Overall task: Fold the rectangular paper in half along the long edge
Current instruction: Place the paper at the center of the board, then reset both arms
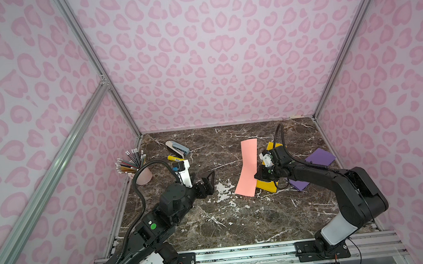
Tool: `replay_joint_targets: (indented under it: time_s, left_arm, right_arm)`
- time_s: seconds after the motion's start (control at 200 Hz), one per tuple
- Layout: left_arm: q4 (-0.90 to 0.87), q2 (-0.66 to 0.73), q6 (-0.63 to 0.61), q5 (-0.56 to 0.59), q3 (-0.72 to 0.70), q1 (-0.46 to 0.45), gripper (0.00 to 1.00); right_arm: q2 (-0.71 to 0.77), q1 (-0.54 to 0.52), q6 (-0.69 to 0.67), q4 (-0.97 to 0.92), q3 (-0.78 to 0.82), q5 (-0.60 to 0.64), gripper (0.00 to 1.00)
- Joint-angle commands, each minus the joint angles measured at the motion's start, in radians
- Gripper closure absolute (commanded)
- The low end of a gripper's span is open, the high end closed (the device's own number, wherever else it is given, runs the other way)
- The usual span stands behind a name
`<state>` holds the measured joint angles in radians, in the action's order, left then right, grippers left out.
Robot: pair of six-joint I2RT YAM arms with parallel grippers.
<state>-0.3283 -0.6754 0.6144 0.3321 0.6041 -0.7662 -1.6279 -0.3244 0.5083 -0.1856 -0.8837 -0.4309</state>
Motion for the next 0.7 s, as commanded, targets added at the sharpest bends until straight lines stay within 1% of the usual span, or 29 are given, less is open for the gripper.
replay_joint_targets:
  time_s: [0.0, 0.025, 0.055, 0.09, 0.14, 0.225, 0.26, 0.325, 0.385, 0.425, 0.46, 0.485, 0.515, 0.54, 0.59, 0.6, 0.62, 0.63, 0.66, 0.695]
  left_arm:
    - [-0.076, 0.049, -0.008, 0.144, -0.047, 0.005, 0.04]
    - [-0.071, 0.059, 0.002, 0.183, -0.059, 0.006, 0.04]
    - [-0.044, 0.069, -0.003, 0.22, -0.078, 0.007, 0.04]
    - [-0.017, 0.074, -0.008, 0.267, -0.099, 0.01, 0.04]
    - [-0.008, 0.066, 0.007, 0.34, -0.108, 0.019, 0.04]
    - [0.066, 0.032, -0.035, 0.428, -0.129, 0.025, 0.04]
    - [0.133, 0.018, -0.092, 0.452, -0.151, 0.028, 0.05]
    - [0.282, -0.015, -0.218, 0.485, -0.198, 0.039, 0.05]
    - [0.412, -0.055, -0.337, 0.495, -0.233, 0.061, 0.02]
    - [0.468, -0.079, -0.375, 0.506, -0.242, 0.085, 0.01]
    - [0.514, -0.092, -0.4, 0.489, -0.254, 0.117, 0.01]
    - [0.556, -0.097, -0.427, 0.454, -0.263, 0.145, 0.01]
    - [0.609, -0.103, -0.461, 0.404, -0.278, 0.179, 0.01]
    - [0.655, -0.106, -0.485, 0.364, -0.295, 0.213, 0.01]
    - [0.74, -0.117, -0.513, 0.286, -0.331, 0.285, 0.01]
    - [0.752, -0.121, -0.517, 0.27, -0.337, 0.3, 0.01]
    - [0.774, -0.127, -0.525, 0.229, -0.348, 0.331, 0.02]
    - [0.786, -0.131, -0.53, 0.206, -0.354, 0.35, 0.01]
    - [0.802, -0.145, -0.537, 0.159, -0.367, 0.394, 0.01]
    - [0.868, -0.169, -0.531, 0.147, -0.38, 0.424, 0.01]
  right_arm:
    - [-0.011, 0.037, -0.072, -0.096, -0.023, 0.036, 0.68]
    - [-0.003, 0.042, -0.076, -0.107, -0.022, 0.048, 0.64]
    - [0.015, 0.047, -0.082, -0.117, -0.018, 0.063, 0.57]
    - [0.042, 0.054, -0.085, -0.128, -0.013, 0.082, 0.51]
    - [0.087, 0.059, -0.088, -0.144, -0.01, 0.107, 0.43]
    - [0.171, 0.071, -0.087, -0.187, -0.023, 0.165, 0.34]
    - [0.206, 0.074, -0.086, -0.201, -0.031, 0.198, 0.32]
    - [0.284, 0.077, -0.07, -0.207, -0.034, 0.279, 0.32]
    - [0.375, 0.078, -0.064, -0.165, -0.011, 0.335, 0.3]
    - [0.439, 0.078, -0.055, -0.124, 0.015, 0.395, 0.3]
    - [0.492, 0.078, -0.051, -0.076, 0.052, 0.451, 0.28]
    - [0.535, 0.079, -0.054, -0.033, 0.084, 0.49, 0.26]
    - [0.579, 0.081, -0.061, 0.014, 0.116, 0.529, 0.2]
    - [0.61, 0.084, -0.072, 0.053, 0.144, 0.549, 0.17]
    - [0.666, 0.088, -0.109, 0.136, 0.196, 0.569, 0.15]
    - [0.674, 0.088, -0.117, 0.151, 0.203, 0.57, 0.13]
    - [0.69, 0.09, -0.134, 0.182, 0.225, 0.573, 0.04]
    - [0.699, 0.09, -0.14, 0.194, 0.236, 0.574, 0.02]
    - [0.72, 0.09, -0.169, 0.25, 0.273, 0.577, 0.02]
    - [0.743, 0.09, -0.204, 0.324, 0.324, 0.587, 0.02]
